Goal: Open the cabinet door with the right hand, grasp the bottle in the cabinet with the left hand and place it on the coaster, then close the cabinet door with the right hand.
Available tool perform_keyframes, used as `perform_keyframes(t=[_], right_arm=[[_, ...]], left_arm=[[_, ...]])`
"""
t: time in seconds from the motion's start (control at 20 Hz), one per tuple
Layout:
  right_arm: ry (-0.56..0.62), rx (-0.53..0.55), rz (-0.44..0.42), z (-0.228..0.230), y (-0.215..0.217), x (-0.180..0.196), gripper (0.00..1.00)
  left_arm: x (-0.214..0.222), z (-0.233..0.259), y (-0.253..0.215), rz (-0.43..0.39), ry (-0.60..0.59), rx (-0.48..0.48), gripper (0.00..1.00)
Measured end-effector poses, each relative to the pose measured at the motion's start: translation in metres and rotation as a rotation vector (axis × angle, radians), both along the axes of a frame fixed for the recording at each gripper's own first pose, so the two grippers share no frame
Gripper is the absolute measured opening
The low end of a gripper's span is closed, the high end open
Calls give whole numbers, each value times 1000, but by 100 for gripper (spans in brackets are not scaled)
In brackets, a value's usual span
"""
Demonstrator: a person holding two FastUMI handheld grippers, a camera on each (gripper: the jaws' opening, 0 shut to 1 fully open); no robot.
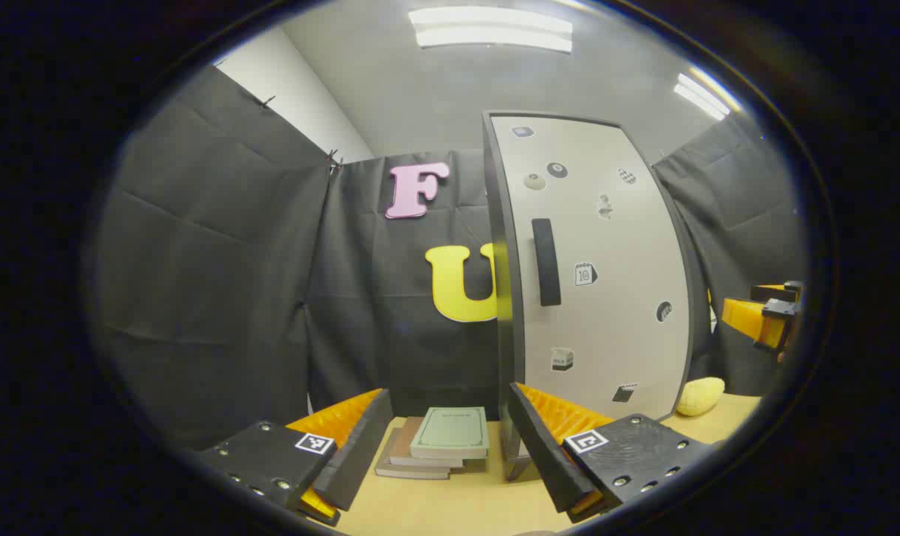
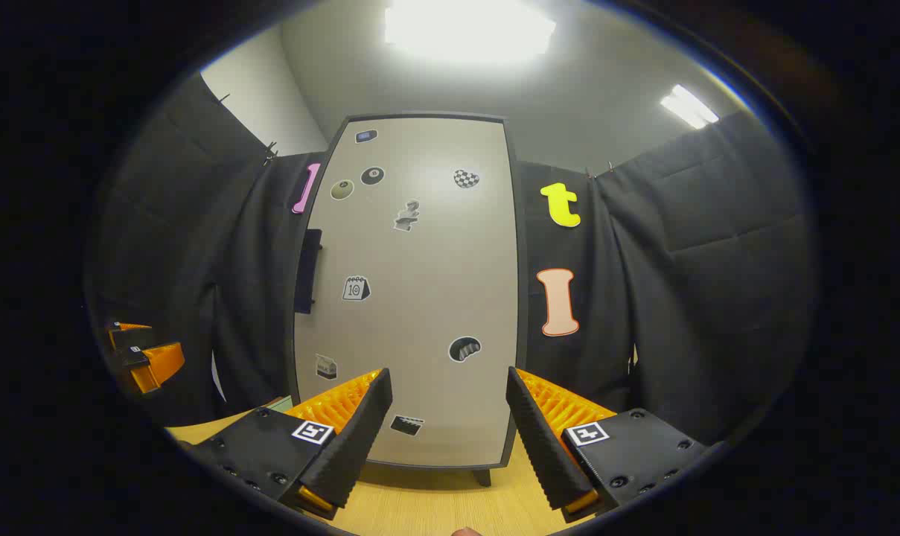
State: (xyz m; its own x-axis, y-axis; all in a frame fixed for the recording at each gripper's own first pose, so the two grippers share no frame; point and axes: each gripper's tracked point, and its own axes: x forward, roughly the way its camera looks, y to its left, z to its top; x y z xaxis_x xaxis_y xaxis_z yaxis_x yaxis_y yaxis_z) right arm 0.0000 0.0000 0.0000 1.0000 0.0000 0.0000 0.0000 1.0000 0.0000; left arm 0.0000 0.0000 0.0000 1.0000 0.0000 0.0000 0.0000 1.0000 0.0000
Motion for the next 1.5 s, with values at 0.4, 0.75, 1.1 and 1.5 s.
perform_keyframes(t=[0.4, 0.75, 1.1, 1.5], right_arm=[[4, 6, -13, -3, -2, 4, 98], [12, 6, -14, -7, -3, 4, 98], [5, 21, 21, 7, 14, 15, 98], [-39, 41, 137, 45, 81, 47, 97]], left_arm=[[-3, 8, 2, -2, -19, 0, 96], [-3, 2, 0, 4, 1, -11, 96], [-4, -3, 11, 33, 21, 1, 96], [-21, -3, 64, 111, 28, -14, 96]])
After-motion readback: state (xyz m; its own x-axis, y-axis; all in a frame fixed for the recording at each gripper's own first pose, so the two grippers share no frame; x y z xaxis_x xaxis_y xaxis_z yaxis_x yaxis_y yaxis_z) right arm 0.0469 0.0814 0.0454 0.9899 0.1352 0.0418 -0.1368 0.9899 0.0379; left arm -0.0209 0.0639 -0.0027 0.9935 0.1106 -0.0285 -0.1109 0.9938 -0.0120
